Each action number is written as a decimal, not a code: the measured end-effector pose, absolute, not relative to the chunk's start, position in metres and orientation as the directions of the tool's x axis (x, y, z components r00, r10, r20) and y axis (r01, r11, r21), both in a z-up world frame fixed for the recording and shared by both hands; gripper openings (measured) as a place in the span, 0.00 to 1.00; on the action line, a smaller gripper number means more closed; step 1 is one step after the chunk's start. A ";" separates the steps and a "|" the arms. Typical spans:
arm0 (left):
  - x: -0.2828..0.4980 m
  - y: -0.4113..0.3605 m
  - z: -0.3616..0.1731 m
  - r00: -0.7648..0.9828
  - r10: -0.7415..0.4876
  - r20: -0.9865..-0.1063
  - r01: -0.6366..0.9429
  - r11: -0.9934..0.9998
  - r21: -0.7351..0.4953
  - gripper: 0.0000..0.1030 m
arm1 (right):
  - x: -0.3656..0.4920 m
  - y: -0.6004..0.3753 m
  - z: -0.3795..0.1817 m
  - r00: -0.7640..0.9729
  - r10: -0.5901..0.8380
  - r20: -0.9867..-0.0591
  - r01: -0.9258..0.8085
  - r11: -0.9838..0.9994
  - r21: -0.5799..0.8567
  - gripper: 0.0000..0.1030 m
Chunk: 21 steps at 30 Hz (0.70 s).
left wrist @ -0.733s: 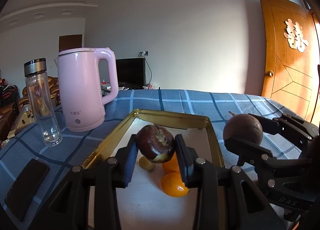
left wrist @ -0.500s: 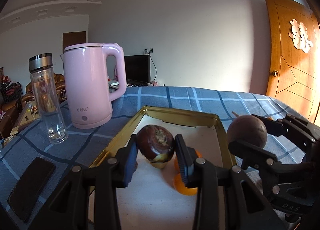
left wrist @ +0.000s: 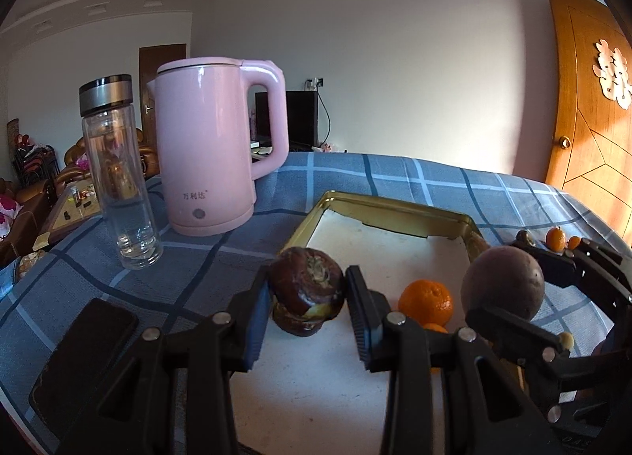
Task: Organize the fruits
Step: 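Bring the mangosteen in the left tool and red onion in the right tool over the tray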
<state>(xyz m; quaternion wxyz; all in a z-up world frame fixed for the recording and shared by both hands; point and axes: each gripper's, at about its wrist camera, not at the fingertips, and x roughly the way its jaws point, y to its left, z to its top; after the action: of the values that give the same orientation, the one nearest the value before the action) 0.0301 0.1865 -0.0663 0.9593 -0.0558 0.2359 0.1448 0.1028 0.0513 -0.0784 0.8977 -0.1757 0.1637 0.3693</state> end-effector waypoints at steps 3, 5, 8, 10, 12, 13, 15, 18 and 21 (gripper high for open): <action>0.031 0.191 -0.068 0.840 0.247 -0.484 -0.304 0.952 -0.041 0.37 | 0.101 0.058 -0.082 0.661 0.610 -0.437 -0.732 0.652 -0.196 0.51; 0.031 0.192 -0.069 0.837 0.242 -0.491 -0.300 0.953 -0.042 0.37 | 0.100 0.061 -0.084 0.655 0.610 -0.446 -0.737 0.645 -0.202 0.51; 0.032 0.194 -0.070 0.830 0.237 -0.505 -0.299 0.953 -0.043 0.38 | 0.101 0.064 -0.084 0.644 0.615 -0.455 -0.746 0.636 -0.197 0.51; 0.033 0.194 -0.071 0.825 0.234 -0.515 -0.297 0.954 -0.043 0.38 | 0.101 0.067 -0.085 0.638 0.610 -0.469 -0.750 0.631 -0.200 0.51; 0.034 0.196 -0.072 0.821 0.228 -0.524 -0.293 0.955 -0.044 0.38 | 0.101 0.069 -0.086 0.634 0.607 -0.479 -0.752 0.628 -0.200 0.51; 0.034 0.196 -0.073 0.820 0.225 -0.526 -0.291 0.955 -0.046 0.38 | 0.102 0.069 -0.087 0.630 0.607 -0.484 -0.755 0.625 -0.198 0.51; 0.035 0.196 -0.073 0.817 0.223 -0.532 -0.290 0.956 -0.044 0.38 | 0.103 0.071 -0.088 0.618 0.611 -0.495 -0.764 0.616 -0.193 0.51; 0.036 0.197 -0.075 0.812 0.215 -0.543 -0.285 0.957 -0.048 0.38 | 0.103 0.073 -0.089 0.603 0.613 -0.510 -0.774 0.604 -0.190 0.51; 0.038 0.199 -0.077 0.805 0.211 -0.555 -0.285 0.957 -0.049 0.38 | 0.104 0.076 -0.091 0.590 0.611 -0.528 -0.782 0.594 -0.187 0.51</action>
<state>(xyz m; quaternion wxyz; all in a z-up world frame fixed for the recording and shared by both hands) 0.0375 0.1988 -0.0766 0.9477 -0.0652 0.2837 0.1306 0.1036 0.0757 -0.0907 0.8677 -0.2049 0.2097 0.4013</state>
